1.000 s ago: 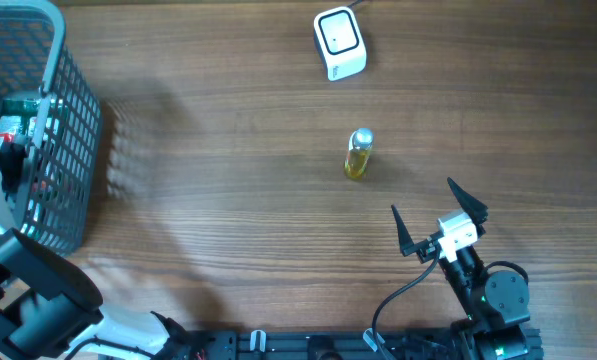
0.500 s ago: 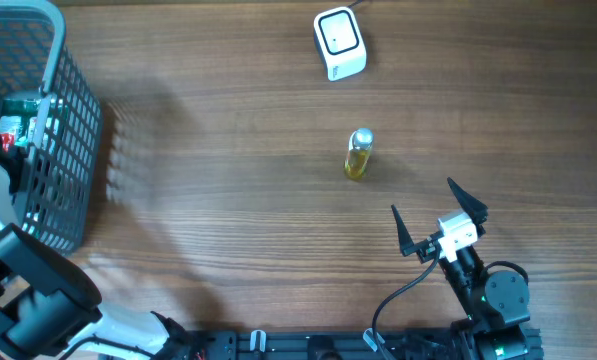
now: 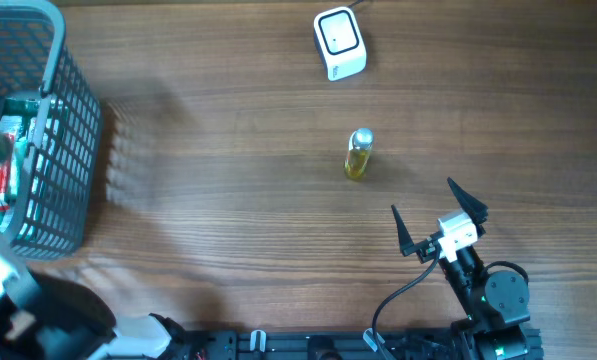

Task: Scan the item barcode
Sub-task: 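Return the left gripper to the basket and grasp the green-lidded jar, then carry the jar with the left gripper and place it beside the bottle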

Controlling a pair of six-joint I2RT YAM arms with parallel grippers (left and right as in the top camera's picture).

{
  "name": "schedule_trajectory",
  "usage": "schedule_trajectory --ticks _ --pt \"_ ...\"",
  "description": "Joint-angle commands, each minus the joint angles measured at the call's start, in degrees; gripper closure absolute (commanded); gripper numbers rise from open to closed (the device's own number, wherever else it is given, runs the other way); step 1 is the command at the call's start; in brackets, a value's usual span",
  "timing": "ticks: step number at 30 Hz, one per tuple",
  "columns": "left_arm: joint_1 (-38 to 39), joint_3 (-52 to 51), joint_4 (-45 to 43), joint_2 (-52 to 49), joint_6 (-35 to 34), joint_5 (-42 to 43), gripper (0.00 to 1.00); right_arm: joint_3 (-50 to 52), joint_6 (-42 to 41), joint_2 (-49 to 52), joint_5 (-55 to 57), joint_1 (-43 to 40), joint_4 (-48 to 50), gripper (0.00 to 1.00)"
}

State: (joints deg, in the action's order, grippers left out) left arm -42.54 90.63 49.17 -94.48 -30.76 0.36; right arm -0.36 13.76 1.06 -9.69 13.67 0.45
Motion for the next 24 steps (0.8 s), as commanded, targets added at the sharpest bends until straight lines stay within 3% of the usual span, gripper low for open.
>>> schedule_trajectory --ticks 1,5,9,15,17,24 --pt "-0.3 8.7 -1.5 10.6 -0.2 1.2 0.5 0.1 -0.3 -0.2 -0.7 -0.2 0.3 0.0" --pt "-0.3 9.9 -3.6 19.7 -7.5 11.9 0.53 0.1 -0.2 -0.2 -0.7 -0.2 0.3 0.0" --pt "4.8 9.9 2.4 25.0 -7.1 18.5 0.51 0.1 -0.3 -0.2 -0.7 -0.2 0.3 0.0" --pt "24.8 9.9 16.8 25.3 1.3 17.0 0.5 0.1 -0.3 -0.2 -0.7 -0.2 0.3 0.0" --pt "33.4 9.0 23.1 22.6 2.6 15.6 0.44 0.1 -0.3 -0.2 -0.7 -0.2 0.3 0.0" --pt "58.1 -0.2 22.6 11.6 1.6 7.8 0.46 0.1 -0.3 -0.2 -0.7 -0.2 0.3 0.0"
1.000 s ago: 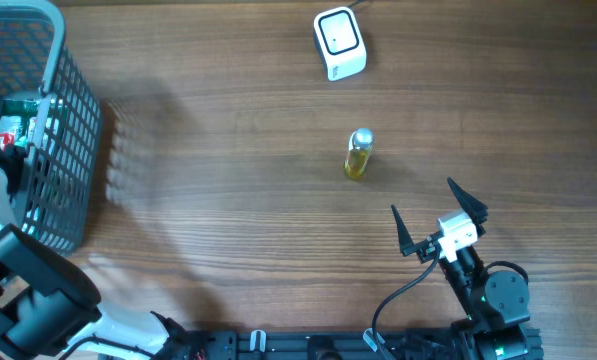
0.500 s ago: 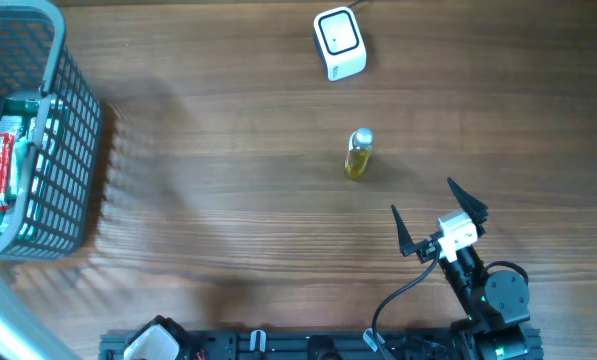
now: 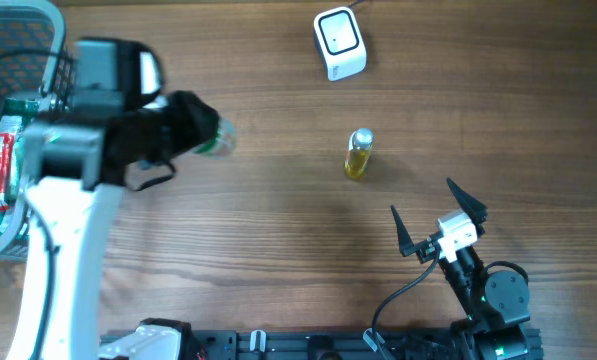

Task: Scan the item barcode
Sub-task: 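Carry the jar with the left gripper and place it beside the bottle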

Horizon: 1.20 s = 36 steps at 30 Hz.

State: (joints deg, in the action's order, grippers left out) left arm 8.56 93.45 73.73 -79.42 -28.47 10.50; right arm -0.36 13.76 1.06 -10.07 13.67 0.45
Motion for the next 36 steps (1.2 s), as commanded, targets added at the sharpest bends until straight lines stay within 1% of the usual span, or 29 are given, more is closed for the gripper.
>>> schedule_trajectory --ticks 1,4,6,9,12,14,16,18,22,24,25,26,27,28,29,32,33,34,35,36 --pt "9.7 -4.6 -3.9 -5.1 -1.0 -2.6 0.46 0.1 -0.2 -0.2 -0.3 -0.2 0.3 0.0" --pt "16.3 -8.4 -8.4 -10.6 -2.6 -4.2 0.45 0.1 -0.3 -0.2 -0.3 -0.2 0.3 0.0" --pt "20.4 -9.0 -10.0 -15.6 -4.3 -7.6 0.44 0.1 -0.3 -0.2 -0.3 -0.2 0.3 0.0" --pt "24.0 -9.0 -12.2 -20.8 -6.8 -13.9 0.44 0.1 -0.3 -0.2 -0.3 -0.2 0.3 0.01" --pt "26.4 -9.0 -15.4 -25.0 -9.6 -18.1 0.44 0.1 -0.2 -0.2 -0.3 -0.2 0.3 0.0" --pt "27.2 -9.1 -17.3 -27.0 -11.4 -19.7 0.44 0.1 -0.2 -0.2 -0.3 -0.2 0.3 0.0" --pt "27.7 -9.1 -18.4 -29.0 -14.1 -23.3 0.43 0.1 -0.3 -0.2 -0.3 -0.2 0.3 0.0" --pt "27.7 -9.2 -18.9 -30.3 -16.3 -25.8 0.41 0.1 -0.2 -0.2 -0.3 -0.2 0.3 0.0" --pt "27.8 -9.5 -20.7 -31.6 -23.8 -26.7 0.34 0.1 -0.2 -0.2 -0.3 -0.2 0.3 0.0" --pt "28.0 -11.0 -23.5 -31.6 -27.7 -26.6 0.33 0.1 -0.2 -0.2 -0.3 -0.2 0.3 0.01" --pt "28.0 -11.5 -24.4 -31.6 -28.0 -25.7 0.3 0.1 -0.2 -0.2 -0.3 -0.2 0.3 0.0" --pt "28.0 -11.5 -24.3 -31.6 -27.9 -25.1 0.24 0.1 -0.3 -0.2 -0.3 -0.2 0.3 0.0" --pt "28.0 -11.5 -24.2 -31.6 -27.2 -25.1 0.2 0.1 -0.3 -0.2 -0.3 -0.2 0.3 0.0" --pt "28.0 -11.5 -24.3 -31.6 -25.5 -25.1 0.06 0.1 -0.3 -0.2 -0.3 -0.2 0.3 0.0" --pt "28.0 -11.5 -24.3 -31.2 -24.0 -25.1 0.02 0.1 -0.2 -0.2 -0.3 -0.2 0.3 0.0" --pt "27.9 -11.3 -24.5 -28.5 -11.8 -25.3 0.0 0.1 -0.3 -0.2 -0.3 -0.2 0.3 0.0" --pt "27.9 -11.3 -24.6 -27.4 -5.7 -25.3 0.01 0.1 -0.2 -0.2 -0.3 -0.2 0.3 0.0" --pt "27.9 -11.3 -24.5 -26.8 -1.5 -25.3 0.01 0.1 -0.3 -0.2 -0.3 -0.2 0.3 0.0" --pt "27.9 -11.3 -24.5 -26.4 2.8 -25.2 0.03 0.1 -0.2 -0.2 -0.3 -0.2 0.3 0.0" --pt "27.9 -11.3 -24.5 -26.4 5.6 -24.7 0.06 0.1 -0.3 -0.2 -0.3 -0.2 0.3 0.0"
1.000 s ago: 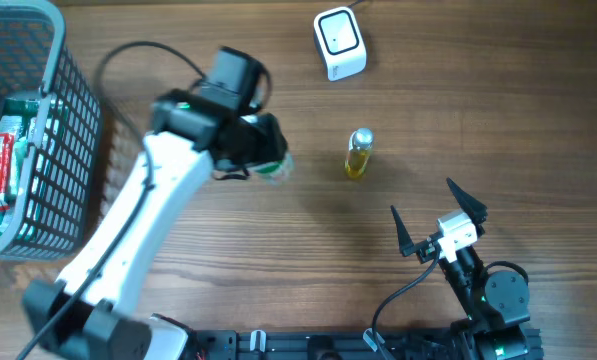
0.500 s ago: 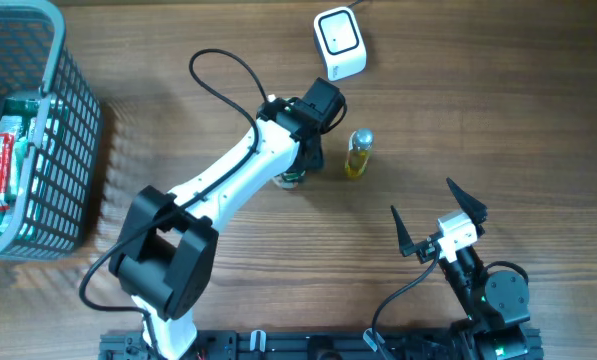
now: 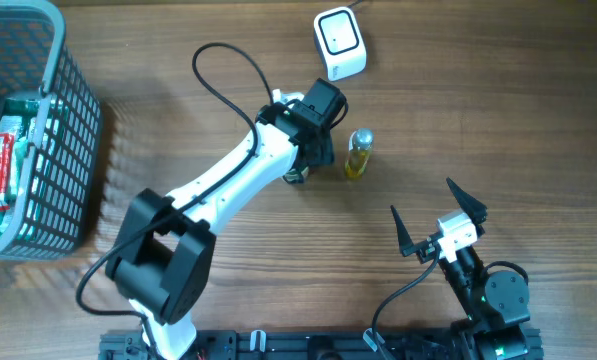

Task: Scan the item barcode
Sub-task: 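Carry the jar with the left gripper and place it beside the bottle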

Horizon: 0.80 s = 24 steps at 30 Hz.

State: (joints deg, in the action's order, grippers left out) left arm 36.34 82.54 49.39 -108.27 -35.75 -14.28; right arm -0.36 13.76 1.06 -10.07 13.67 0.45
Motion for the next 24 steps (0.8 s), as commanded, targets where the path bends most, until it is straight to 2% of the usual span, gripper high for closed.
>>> schedule_trajectory --ticks 1,2,4,7,10,13,16,18,21,24 --pt "0.1 -0.4 0.0 2.5 15.9 1.6 0.12 0.1 -0.2 -0.2 -0.3 -0.2 0.3 0.0" --pt "0.1 -0.4 0.2 2.5 17.6 4.2 0.14 0.1 -0.2 -0.2 -0.3 -0.2 0.3 0.01" --pt "0.2 -0.6 0.3 2.4 17.6 5.7 0.09 0.1 -0.2 -0.2 -0.3 -0.2 0.3 0.0" --pt "0.1 -1.0 0.2 2.2 17.6 5.7 0.05 0.1 -0.3 -0.2 -0.3 -0.2 0.3 0.0" --pt "-0.3 -1.0 0.5 2.1 17.6 4.0 0.09 0.1 -0.2 -0.2 -0.3 -0.2 0.3 0.0" --pt "-1.3 -1.0 1.0 2.1 17.6 3.8 0.02 0.1 -0.3 -0.2 -0.3 -0.2 0.3 0.0" --pt "-1.6 -1.0 1.2 1.2 17.8 3.8 0.02 0.1 -0.3 -0.2 -0.3 -0.2 0.3 0.0" --pt "-1.7 -1.0 0.9 -0.4 19.1 3.5 0.04 0.1 -0.2 -0.2 -0.3 -0.2 0.3 0.01" --pt "-1.8 -1.0 0.2 -1.4 19.1 3.6 0.15 0.1 -0.2 -0.2 -0.3 -0.2 0.3 0.0" --pt "-1.8 -1.0 0.3 -1.4 19.1 3.6 0.15 0.1 -0.3 -0.2 -0.3 -0.2 0.3 0.0"
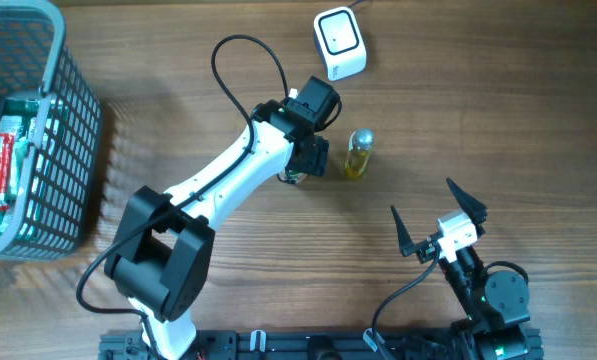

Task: Scan the item barcode
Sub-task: 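Carry the jar with the left gripper and place it beside the bottle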

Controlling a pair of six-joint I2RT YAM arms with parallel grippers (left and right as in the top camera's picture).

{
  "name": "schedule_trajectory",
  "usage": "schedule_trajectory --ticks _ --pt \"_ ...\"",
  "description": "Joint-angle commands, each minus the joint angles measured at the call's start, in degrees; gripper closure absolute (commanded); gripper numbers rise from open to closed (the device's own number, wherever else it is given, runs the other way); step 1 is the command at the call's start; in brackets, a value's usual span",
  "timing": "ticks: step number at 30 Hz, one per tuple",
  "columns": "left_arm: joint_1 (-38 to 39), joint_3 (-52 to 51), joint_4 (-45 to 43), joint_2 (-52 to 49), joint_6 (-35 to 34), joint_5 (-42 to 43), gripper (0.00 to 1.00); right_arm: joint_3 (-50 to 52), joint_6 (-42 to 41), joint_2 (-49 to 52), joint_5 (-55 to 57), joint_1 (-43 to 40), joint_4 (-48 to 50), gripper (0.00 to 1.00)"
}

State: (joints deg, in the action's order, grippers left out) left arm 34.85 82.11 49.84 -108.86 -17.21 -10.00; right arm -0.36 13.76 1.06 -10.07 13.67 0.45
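The white barcode scanner (339,42) lies at the far middle of the table. A small bottle of yellow liquid with a silver cap (358,153) rests below it. My left gripper (305,165) points down just left of that bottle, apart from it. A small green item (292,178) peeks out beneath the gripper and is mostly hidden by the wrist, which appears shut on it. My right gripper (421,195) rests open at the near right with nothing between its fingers.
A grey mesh basket (68,150) stands at the far left edge with red and green packaged goods (0,170) inside. The scanner's cable runs off the top edge. The left arm stretches diagonally from the near left toward the table's middle.
My left gripper has shifted slightly up and left beside the yellow bottle, with its wrist turned a little. The right arm, bottle and scanner have not moved.
The left arm was at the basket on the far left. Then it was beside the basket with a green-and-white item in its gripper. Then it was at the middle of the table next to the yellow bottle, where it remains. The right gripper stayed open and still.
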Motion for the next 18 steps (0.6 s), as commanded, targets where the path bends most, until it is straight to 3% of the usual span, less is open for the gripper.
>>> schedule_trajectory --ticks 1,3,7,11,15,18 --pt "-0.3 -0.6 -0.2 -0.8 0.5 -0.7 0.15 0.1 -0.2 -0.2 -0.3 -0.2 0.3 0.0" --pt "-0.4 -1.1 -0.7 -0.8 0.5 -0.7 0.18 0.1 -0.2 -0.2 -0.3 -0.2 0.3 0.0" --pt "-0.4 -3.0 -2.6 -0.8 -0.4 -0.2 0.33 0.1 -0.3 -0.2 -0.3 -0.2 0.3 0.0" --pt "-0.6 -2.9 -2.7 -0.7 -11.0 0.0 0.46 0.1 -0.2 -0.2 -0.3 -0.2 0.3 0.0" --pt "-0.6 -2.9 -2.5 0.2 -23.3 1.0 0.5 0.1 -0.3 -0.2 -0.3 -0.2 0.3 0.0" --pt "-0.6 -2.9 -2.3 0.5 -25.3 1.4 0.45 0.1 -0.2 -0.2 -0.3 -0.2 0.3 0.0"
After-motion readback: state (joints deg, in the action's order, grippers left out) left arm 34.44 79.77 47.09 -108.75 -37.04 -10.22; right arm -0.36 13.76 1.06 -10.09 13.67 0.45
